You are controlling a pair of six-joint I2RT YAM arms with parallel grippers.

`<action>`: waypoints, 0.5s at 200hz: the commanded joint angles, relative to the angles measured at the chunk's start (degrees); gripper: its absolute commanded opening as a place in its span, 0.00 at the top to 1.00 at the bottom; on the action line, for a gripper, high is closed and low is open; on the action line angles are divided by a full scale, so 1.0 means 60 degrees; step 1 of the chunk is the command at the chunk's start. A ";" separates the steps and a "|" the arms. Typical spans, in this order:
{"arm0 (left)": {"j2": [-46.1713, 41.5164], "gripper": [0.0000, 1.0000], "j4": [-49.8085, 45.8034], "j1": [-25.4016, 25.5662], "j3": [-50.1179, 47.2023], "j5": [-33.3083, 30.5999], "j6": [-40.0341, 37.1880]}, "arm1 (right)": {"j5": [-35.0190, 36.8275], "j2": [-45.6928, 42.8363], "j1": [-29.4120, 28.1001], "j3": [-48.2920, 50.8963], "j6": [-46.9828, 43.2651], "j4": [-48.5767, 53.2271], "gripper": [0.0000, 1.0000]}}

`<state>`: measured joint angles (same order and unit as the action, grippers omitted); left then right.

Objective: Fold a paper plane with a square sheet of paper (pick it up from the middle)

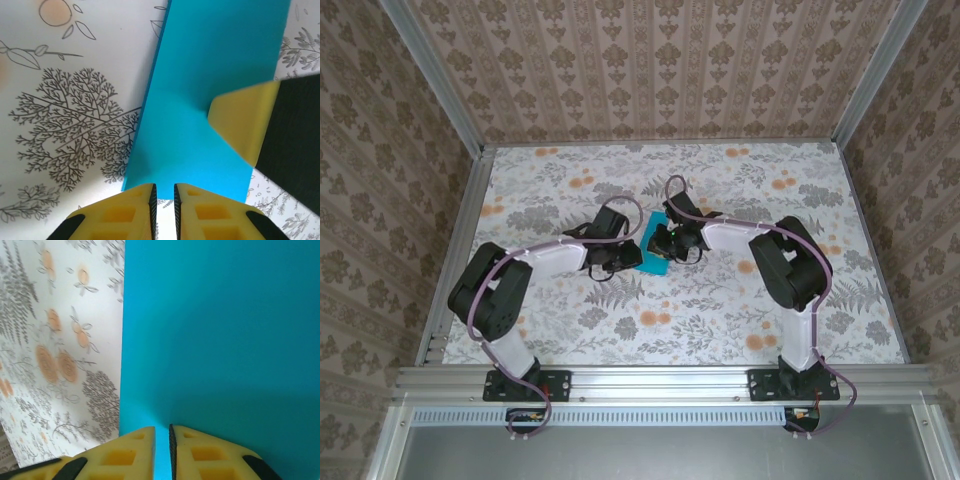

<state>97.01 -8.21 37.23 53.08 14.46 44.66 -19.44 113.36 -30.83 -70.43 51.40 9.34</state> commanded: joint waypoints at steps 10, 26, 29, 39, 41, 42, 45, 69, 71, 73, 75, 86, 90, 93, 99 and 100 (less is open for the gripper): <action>-0.0386 0.81 0.0503 0.0243 -0.0095 -0.0243 0.0564 | 0.0125 -0.0320 0.0489 -0.0572 -0.0789 0.0613 0.82; -0.0502 0.81 0.0874 0.0444 -0.0080 0.0048 0.0815 | -0.0194 -0.0142 0.0819 -0.0685 -0.1077 0.0759 0.84; -0.0505 0.81 0.0896 0.0483 -0.0060 0.0091 0.0861 | -0.0230 -0.0123 0.0874 -0.0714 -0.1122 0.0801 0.84; -0.0509 0.81 0.0868 0.0602 0.0078 0.0099 0.0963 | -0.0235 -0.0001 0.1036 -0.0882 -0.1312 0.0994 0.85; -0.0509 0.81 0.0847 0.0627 0.0115 0.0096 0.0982 | -0.0221 0.0020 0.1062 -0.0927 -0.1355 0.1036 0.84; -0.0502 0.81 0.0837 0.0646 0.0124 0.0088 0.0995 | -0.0212 0.0026 0.1071 -0.0951 -0.1364 0.1058 0.84; -0.0488 0.81 0.0814 0.0679 0.0165 0.0070 0.1030 | -0.0178 0.0072 0.1089 -0.0993 -0.1435 0.1144 0.84; -0.0254 0.81 0.0693 0.0918 0.0615 0.0074 0.1140 | 0.0470 0.0512 0.1305 -0.1654 -0.2063 0.2021 0.84; -0.0226 0.81 0.0683 0.0933 0.0652 0.0068 0.1140 | 0.0493 0.0562 0.1323 -0.1702 -0.2114 0.2065 0.84; -0.0204 0.81 0.0669 0.0959 0.0688 0.0074 0.1147 | 0.0528 0.0612 0.1339 -0.1754 -0.2159 0.2128 0.84; -0.0180 0.81 0.0648 0.0976 0.0722 0.0079 0.1134 | 0.0566 0.0657 0.1361 -0.1797 -0.2185 0.2169 0.84; -0.0033 0.81 0.0556 0.1029 0.0925 0.0073 0.1098 | 0.0661 0.0915 0.1475 -0.2018 -0.2284 0.2405 0.84; 0.0046 0.81 0.0511 0.1048 0.0991 0.0057 0.1076 | 0.0635 0.0986 0.1517 -0.2061 -0.2328 0.2405 0.84; 0.0091 0.81 0.0473 0.1059 0.1046 0.0063 0.1079 | 0.0613 0.1045 0.1542 -0.2108 -0.2352 0.2402 0.84; 0.0190 0.81 0.0404 0.1074 0.1125 0.0073 0.1089 | 0.0590 0.1128 0.1585 -0.2164 -0.2395 0.2398 0.84; 0.0207 0.81 0.0402 0.1082 0.1134 0.0077 0.1092 | 0.0589 0.1144 0.1589 -0.2171 -0.2397 0.2398 0.84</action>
<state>96.09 -4.60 43.16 56.53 14.35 49.98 -17.80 116.92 -22.13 -81.32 40.56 18.15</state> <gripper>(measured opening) 0.192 0.159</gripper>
